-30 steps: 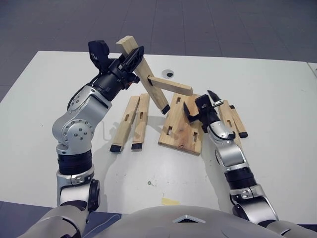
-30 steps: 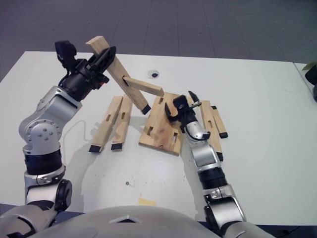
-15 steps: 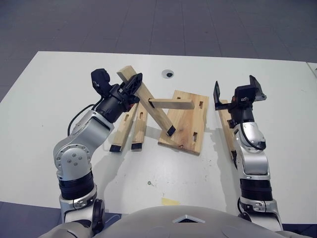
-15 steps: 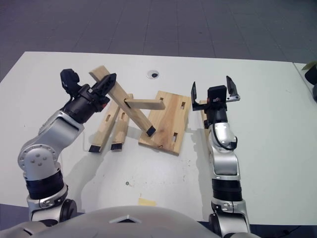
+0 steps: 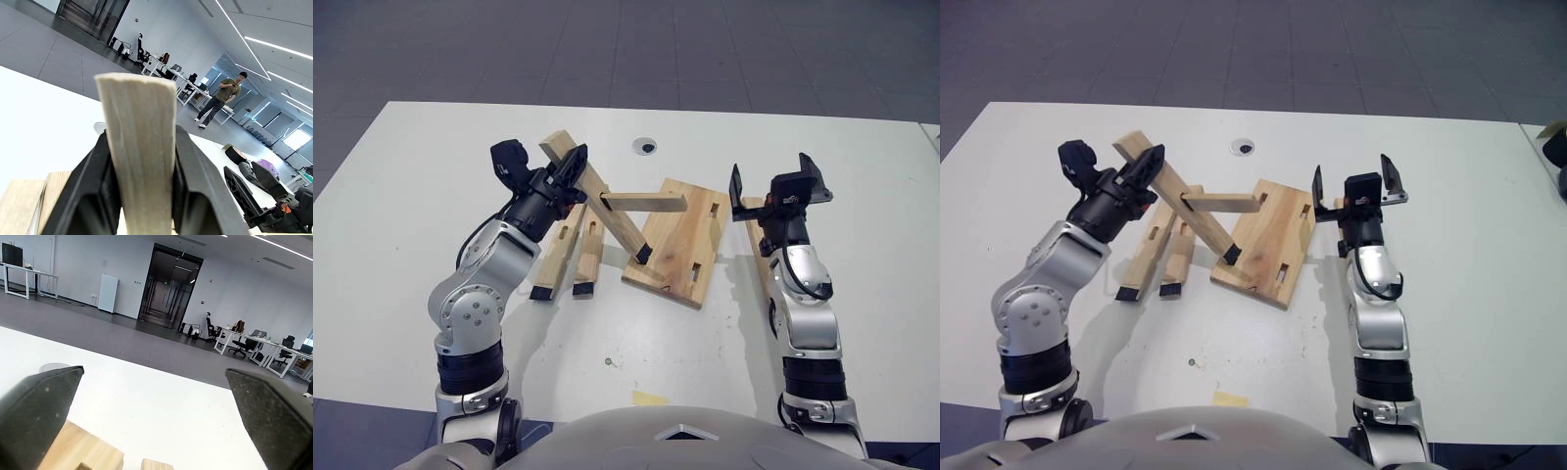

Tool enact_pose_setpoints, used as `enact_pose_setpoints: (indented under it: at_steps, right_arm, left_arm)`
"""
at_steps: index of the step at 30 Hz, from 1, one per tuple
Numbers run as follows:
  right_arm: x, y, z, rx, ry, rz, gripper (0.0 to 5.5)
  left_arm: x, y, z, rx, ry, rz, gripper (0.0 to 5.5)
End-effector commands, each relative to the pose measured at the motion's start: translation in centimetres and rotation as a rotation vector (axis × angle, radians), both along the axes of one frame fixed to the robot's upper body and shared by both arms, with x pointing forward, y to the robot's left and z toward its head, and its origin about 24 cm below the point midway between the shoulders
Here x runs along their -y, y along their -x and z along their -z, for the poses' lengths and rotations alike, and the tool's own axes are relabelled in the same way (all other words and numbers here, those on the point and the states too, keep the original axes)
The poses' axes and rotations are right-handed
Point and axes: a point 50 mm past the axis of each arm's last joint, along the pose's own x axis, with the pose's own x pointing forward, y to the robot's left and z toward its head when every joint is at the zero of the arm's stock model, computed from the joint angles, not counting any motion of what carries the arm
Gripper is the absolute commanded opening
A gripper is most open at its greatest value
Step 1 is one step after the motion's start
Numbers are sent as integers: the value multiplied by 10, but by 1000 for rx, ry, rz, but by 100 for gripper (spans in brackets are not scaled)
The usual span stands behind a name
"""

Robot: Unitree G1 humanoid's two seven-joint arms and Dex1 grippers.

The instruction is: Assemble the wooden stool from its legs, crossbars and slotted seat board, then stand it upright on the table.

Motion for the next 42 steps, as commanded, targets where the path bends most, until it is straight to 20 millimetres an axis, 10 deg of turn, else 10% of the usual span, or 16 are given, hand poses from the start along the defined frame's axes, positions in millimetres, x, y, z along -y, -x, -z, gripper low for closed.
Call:
enact_pose_setpoints:
  at_steps: [1,26,42]
  right_arm:
    - [-2,0,-3,9,-2,-3,540]
    - [-5,-3,-5,21,10,-14,540]
    - [-8,-3,2,-10,-2,-20,540]
  left_arm:
    - [-2,-1,8,19,-185,-34,104]
    - [5,32,62,83,-505,180,106]
    - [-9,7,-45,346,-135,174,310]
